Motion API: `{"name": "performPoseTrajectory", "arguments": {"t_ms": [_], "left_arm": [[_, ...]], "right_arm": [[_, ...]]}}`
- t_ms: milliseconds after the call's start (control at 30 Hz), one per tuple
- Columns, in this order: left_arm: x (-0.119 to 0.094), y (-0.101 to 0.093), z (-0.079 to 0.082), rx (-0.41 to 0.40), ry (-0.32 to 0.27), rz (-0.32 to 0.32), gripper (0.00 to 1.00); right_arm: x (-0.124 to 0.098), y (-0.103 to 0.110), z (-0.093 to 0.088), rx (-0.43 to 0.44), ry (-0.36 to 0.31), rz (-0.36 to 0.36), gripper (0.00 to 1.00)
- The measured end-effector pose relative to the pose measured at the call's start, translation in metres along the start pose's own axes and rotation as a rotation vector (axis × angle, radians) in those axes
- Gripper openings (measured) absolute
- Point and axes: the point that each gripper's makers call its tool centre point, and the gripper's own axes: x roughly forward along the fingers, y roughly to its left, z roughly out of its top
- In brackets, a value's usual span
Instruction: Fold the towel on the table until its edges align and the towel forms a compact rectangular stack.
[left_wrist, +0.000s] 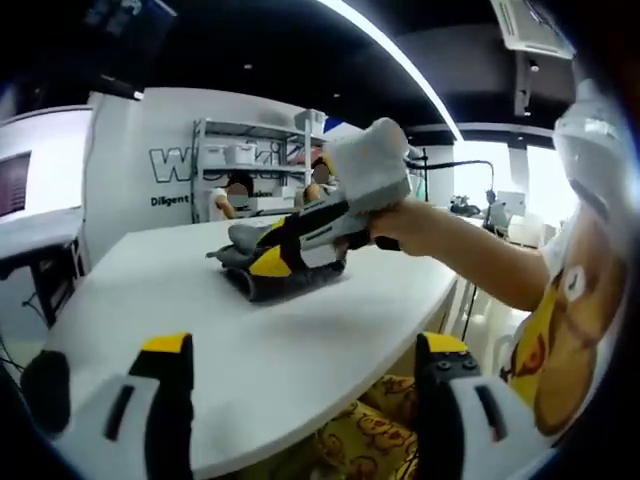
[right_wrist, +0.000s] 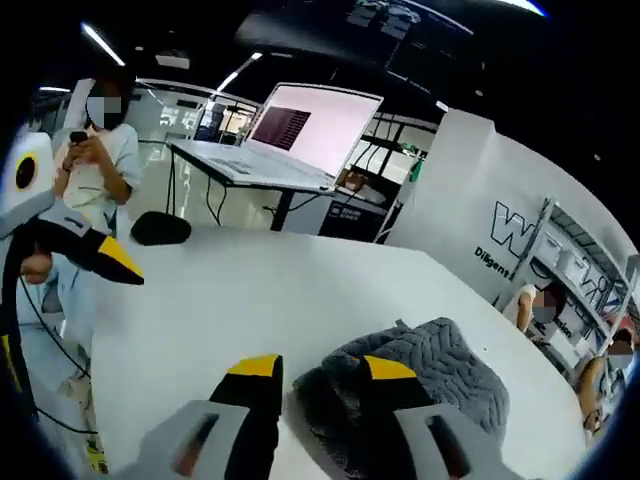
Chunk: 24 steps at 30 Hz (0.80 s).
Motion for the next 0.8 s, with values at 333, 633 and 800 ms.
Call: {"name": "performPoseTrajectory", "arguments": {"t_ms": [333, 633, 800], "left_arm": [[0.005, -0.013, 0.004, 0.020, 0.018, -0.015, 0.97], [0.013, -0.028, 0.010, 0.048, 0.044, -0.032, 0.97], [0.017, -0.035, 0.016, 0.074, 0.061, -0.025, 0.97]], "right_arm": [[-0.049, -0.008, -0.007, 0.094, -0.019, 0.010, 0.56], [-0.115, -0.021, -0.033, 0.159, -0.034, -0.038, 0.69], [-0.156, -0.023, -0.059, 0.213, -0.045, -0.054, 0.75]]}}
